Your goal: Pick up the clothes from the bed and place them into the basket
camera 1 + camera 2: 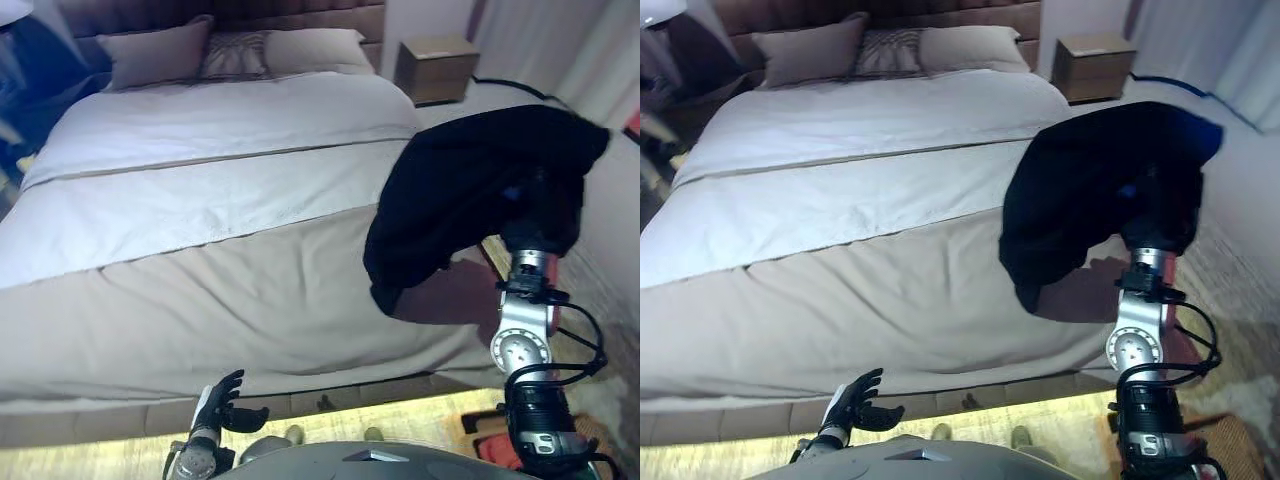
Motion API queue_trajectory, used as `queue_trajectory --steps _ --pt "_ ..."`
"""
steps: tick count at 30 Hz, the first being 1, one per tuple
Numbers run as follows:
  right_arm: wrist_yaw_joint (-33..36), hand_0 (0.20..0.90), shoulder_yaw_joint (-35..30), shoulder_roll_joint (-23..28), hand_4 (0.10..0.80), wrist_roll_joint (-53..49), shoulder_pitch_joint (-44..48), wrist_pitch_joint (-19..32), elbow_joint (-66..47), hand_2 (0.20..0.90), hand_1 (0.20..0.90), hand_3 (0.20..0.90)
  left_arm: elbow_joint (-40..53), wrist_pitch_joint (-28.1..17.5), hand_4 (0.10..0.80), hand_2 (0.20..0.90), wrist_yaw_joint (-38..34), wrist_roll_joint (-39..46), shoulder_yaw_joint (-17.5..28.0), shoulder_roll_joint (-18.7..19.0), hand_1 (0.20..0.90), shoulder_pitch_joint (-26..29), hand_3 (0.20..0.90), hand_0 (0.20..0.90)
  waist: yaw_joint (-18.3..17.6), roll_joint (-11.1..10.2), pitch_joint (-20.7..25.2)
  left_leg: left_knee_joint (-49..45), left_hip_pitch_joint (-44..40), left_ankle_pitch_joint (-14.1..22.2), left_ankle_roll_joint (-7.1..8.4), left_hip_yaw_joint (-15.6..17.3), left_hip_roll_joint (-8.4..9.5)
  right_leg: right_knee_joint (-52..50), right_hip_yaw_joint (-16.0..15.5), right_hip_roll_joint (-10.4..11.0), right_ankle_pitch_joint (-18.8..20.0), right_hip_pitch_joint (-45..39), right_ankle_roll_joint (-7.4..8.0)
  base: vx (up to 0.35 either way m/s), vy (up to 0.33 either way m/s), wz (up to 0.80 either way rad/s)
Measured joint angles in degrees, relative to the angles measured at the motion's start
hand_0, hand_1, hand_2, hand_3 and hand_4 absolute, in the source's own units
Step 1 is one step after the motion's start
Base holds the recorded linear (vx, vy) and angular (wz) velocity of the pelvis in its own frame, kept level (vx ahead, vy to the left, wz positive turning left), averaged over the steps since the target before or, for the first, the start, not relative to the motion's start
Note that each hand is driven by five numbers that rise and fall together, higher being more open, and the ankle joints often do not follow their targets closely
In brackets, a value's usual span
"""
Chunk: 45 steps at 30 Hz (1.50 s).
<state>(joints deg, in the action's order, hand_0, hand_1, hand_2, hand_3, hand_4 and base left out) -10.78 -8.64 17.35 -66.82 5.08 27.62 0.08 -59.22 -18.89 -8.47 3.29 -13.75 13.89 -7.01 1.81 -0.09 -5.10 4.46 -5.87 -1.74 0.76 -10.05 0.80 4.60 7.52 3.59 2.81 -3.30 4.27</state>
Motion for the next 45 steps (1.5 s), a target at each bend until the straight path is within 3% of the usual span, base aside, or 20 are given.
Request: queue_trajectory --steps 4,7,10,11,12,14,16,18,19,20,21,22,23,25,26,27,29,33,38,45 --pt "6.4 0.300 -2.9 -0.9 0.100 7.6 -0.1 2.5 -0.2 0.300 0.300 0.200 -0.4 0.3 0.800 0.900 0.4 -0.1 -0.2 1.3 0.900 2.8 0.900 0.900 -1.2 -2.8 -1.4 0.6 0.1 -0.8 -0.93 2.7 1.66 -1.0 -1.6 3.1 0.5 2.1 1.45 -0.069 0.162 -0.39" --pt "10.3 0.300 -4.2 -0.8 0.100 10.5 -0.1 3.4 -0.2 0.300 0.300 0.200 -1.2 0.5 0.800 0.900 1.3 -1.1 -1.3 2.2 0.900 4.2 0.900 0.900 -2.7 -2.6 -1.9 0.6 0.2 -0.9 -1.08 4.1 2.29 -2.9 -1.8 3.7 1.1 4.0 2.42 -0.051 0.127 -0.24" --pt "12.8 0.300 -5.2 -0.6 0.100 10.7 0.1 3.3 0.5 0.300 0.300 0.200 -1.4 0.8 0.800 0.900 1.6 -1.1 -1.8 3.5 0.900 4.0 0.900 0.900 -1.6 -2.0 -2.6 0.6 -0.7 -0.8 -1.32 9.5 1.78 -3.4 -10.7 5.0 1.7 6.3 3.89 -0.106 0.093 -0.83" --pt "12.8 0.300 -5.0 -0.4 0.100 10.8 0.6 3.0 1.5 0.300 0.300 0.200 -2.1 1.2 0.800 0.900 1.6 -1.1 -1.8 4.0 0.900 3.6 0.900 0.900 -0.3 -1.6 -2.8 0.6 -1.3 -0.4 -1.89 12.6 1.33 -3.5 -17.1 6.9 0.9 6.9 4.15 -0.240 0.048 -1.48" --pt "13.5 0.300 -5.0 0.3 0.100 10.8 1.5 2.8 3.0 0.300 0.300 0.200 -2.7 2.1 0.800 0.900 1.5 -1.0 -1.7 4.3 0.900 3.4 0.900 0.900 1.4 -0.3 -3.6 0.6 -2.3 0.3 -2.97 16.8 -0.48 -5.9 -24.6 8.5 0.9 7.4 4.15 -0.316 0.054 -1.72" --pt "15.1 0.300 -4.7 1.3 0.100 10.7 2.2 2.4 4.3 0.300 0.300 0.200 -2.7 2.5 0.800 0.900 1.6 -1.0 -1.7 5.0 0.900 3.4 0.900 0.900 2.7 1.1 -4.1 0.6 -2.4 0.3 -3.04 19.5 -3.01 -10.7 -28.8 9.6 1.0 8.1 4.25 -0.275 0.043 -1.13" --pt "16.3 0.300 -4.0 2.3 0.100 10.8 2.5 2.3 6.0 0.300 0.300 0.200 -2.7 2.4 0.800 0.900 1.6 -0.9 -1.8 6.5 0.900 3.7 0.900 0.900 4.3 0.6 -4.1 0.4 -2.5 0.4 -2.94 22.0 -4.93 -17.7 -32.2 10.9 3.0 7.5 1.99 -0.247 0.045 -0.83" --pt "17.1 0.300 -1.7 2.2 0.100 10.8 4.8 2.0 8.9 0.300 0.300 0.200 -3.0 2.5 0.800 0.900 1.4 0.2 -1.5 6.7 0.900 4.9 0.900 0.900 5.4 -1.3 -4.8 -6.0 1.8 3.9 -2.11 23.5 -5.60 -16.0 -32.3 8.9 4.9 9.2 -2.54 -0.116 -0.013 -1.09" --pt "17.6 0.300 -1.4 2.5 0.100 10.8 6.3 1.6 9.1 0.300 0.300 0.200 -2.5 2.5 0.800 0.900 1.5 0.4 -1.5 5.4 0.900 5.1 0.900 0.900 6.6 -1.2 -5.0 -4.5 3.4 4.4 -3.67 21.7 -1.41 -14.6 -30.9 8.4 7.0 10.8 -0.40 -0.132 -0.107 -1.20" --pt "18.0 0.300 -1.3 2.7 0.100 11.0 7.2 1.5 9.6 0.300 0.300 0.200 -1.9 2.5 0.800 0.900 1.6 0.6 -1.6 4.3 0.900 4.6 0.900 0.900 6.4 0.2 -4.3 -1.0 4.5 3.8 -4.65 21.1 0.37 -8.7 -29.3 5.2 10.3 10.6 2.89 -0.193 -0.221 -1.71" --pt "19.1 0.300 -1.6 2.3 0.100 11.8 9.1 1.6 10.6 0.300 0.300 0.200 -2.0 2.1 0.800 0.900 1.6 1.1 -0.9 3.6 0.900 4.1 0.900 0.900 9.2 2.2 -4.1 0.7 3.9 -1.0 -6.42 23.5 -2.10 -9.2 -34.3 3.6 4.8 8.4 3.22 -0.106 -0.204 -1.56" --pt "19.7 0.300 -1.3 1.5 0.100 11.8 9.8 1.3 11.4 0.300 0.300 0.200 -2.2 2.4 0.800 0.900 1.5 1.4 0.0 3.5 0.900 4.7 0.900 0.900 10.5 0.9 -4.6 0.3 3.1 -1.3 -5.43 26.2 -2.21 -12.1 -35.7 4.8 1.2 8.0 1.22 -0.100 -0.269 -1.78" --pt "21.1 0.300 0.5 1.4 0.100 13.1 9.3 0.8 11.9 0.300 0.300 0.200 -2.1 2.5 0.800 0.900 0.9 1.8 0.8 3.5 0.900 4.9 0.900 0.900 10.7 -0.2 -4.9 -2.1 3.5 -0.4 -5.32 28.7 -4.41 -14.9 -38.8 5.5 -3.6 4.9 -0.69 -0.059 -0.196 -1.13" --pt "22.0 0.300 2.6 1.3 0.100 14.4 9.0 0.8 11.8 0.300 0.300 0.200 -0.9 2.3 0.800 0.900 0.7 1.7 0.9 4.5 0.900 4.8 0.900 0.900 10.8 -2.7 -4.8 -3.1 3.4 -0.5 -4.73 30.4 -4.58 -10.9 -38.8 6.6 -2.9 0.6 -0.82 -0.091 -0.172 -0.81" --pt "22.2 0.300 3.6 1.2 0.100 15.4 9.0 0.8 11.8 0.300 0.300 0.200 -0.9 2.4 0.800 0.900 0.7 1.8 1.3 5.0 0.900 5.3 0.900 0.900 10.4 -4.5 -4.9 -3.2 3.4 -0.9 -4.15 31.0 -4.35 -5.7 -35.8 5.8 -2.1 -1.7 0.13 -0.089 -0.116 -0.61" --pt "22.7 0.300 4.1 1.2 0.100 15.8 9.0 0.7 11.8 0.300 0.300 0.200 -0.6 2.2 0.800 0.900 0.6 1.7 2.0 4.7 0.900 5.5 0.900 0.900 9.9 -5.0 -4.8 -3.2 3.3 -1.1 -3.46 31.2 -4.51 -2.5 -35.7 4.5 -1.8 -2.9 -0.34 -0.063 -0.114 -0.41" --pt "23.9 0.300 4.3 1.3 0.100 15.8 8.9 0.4 11.8 0.300 0.300 0.200 -0.4 0.8 0.800 0.900 0.6 1.5 2.4 4.0 0.900 5.2 0.900 0.900 9.3 -5.1 -4.9 -4.2 3.8 -1.0 -2.18 31.4 -6.02 0.4 -34.6 2.9 -0.5 -3.9 -1.48 -0.046 -0.098 -0.33" --pt "25.3 0.300 2.5 1.7 0.100 15.7 8.5 -0.2 11.9 0.300 0.300 0.200 -0.2 0.0 0.800 0.900 0.5 1.2 2.4 2.4 0.900 3.2 0.900 0.900 7.4 -4.1 -4.5 -1.9 3.1 -2.5 0.98 30.5 -7.80 0.6 -33.2 0.6 -0.5 -2.8 -1.45 -0.029 -0.058 -0.17" --pt "25.7 0.300 0.4 1.7 0.100 15.6 7.3 -1.1 13.1 0.300 0.300 0.200 -0.7 -0.1 0.800 0.900 0.5 1.1 2.8 2.1 0.900 1.3 0.900 0.900 7.0 -3.6 -4.5 -1.1 2.2 -3.1 1.73 30.7 -7.36 0.6 -32.8 0.8 -0.5 -3.1 -1.46 -0.010 -0.023 -0.02" --pt "26.8 0.300 0.1 1.8 0.100 15.0 7.3 -3.1 17.0 0.300 0.300 0.200 -0.8 -0.1 0.800 0.900 0.5 1.1 3.4 2.4 0.900 1.3 0.900 0.900 7.9 -1.0 -4.2 -1.1 2.1 -3.1 1.78 29.9 -6.11 0.6 -33.3 2.0 -0.5 -3.6 -1.45 0.006 -0.006 0.08"
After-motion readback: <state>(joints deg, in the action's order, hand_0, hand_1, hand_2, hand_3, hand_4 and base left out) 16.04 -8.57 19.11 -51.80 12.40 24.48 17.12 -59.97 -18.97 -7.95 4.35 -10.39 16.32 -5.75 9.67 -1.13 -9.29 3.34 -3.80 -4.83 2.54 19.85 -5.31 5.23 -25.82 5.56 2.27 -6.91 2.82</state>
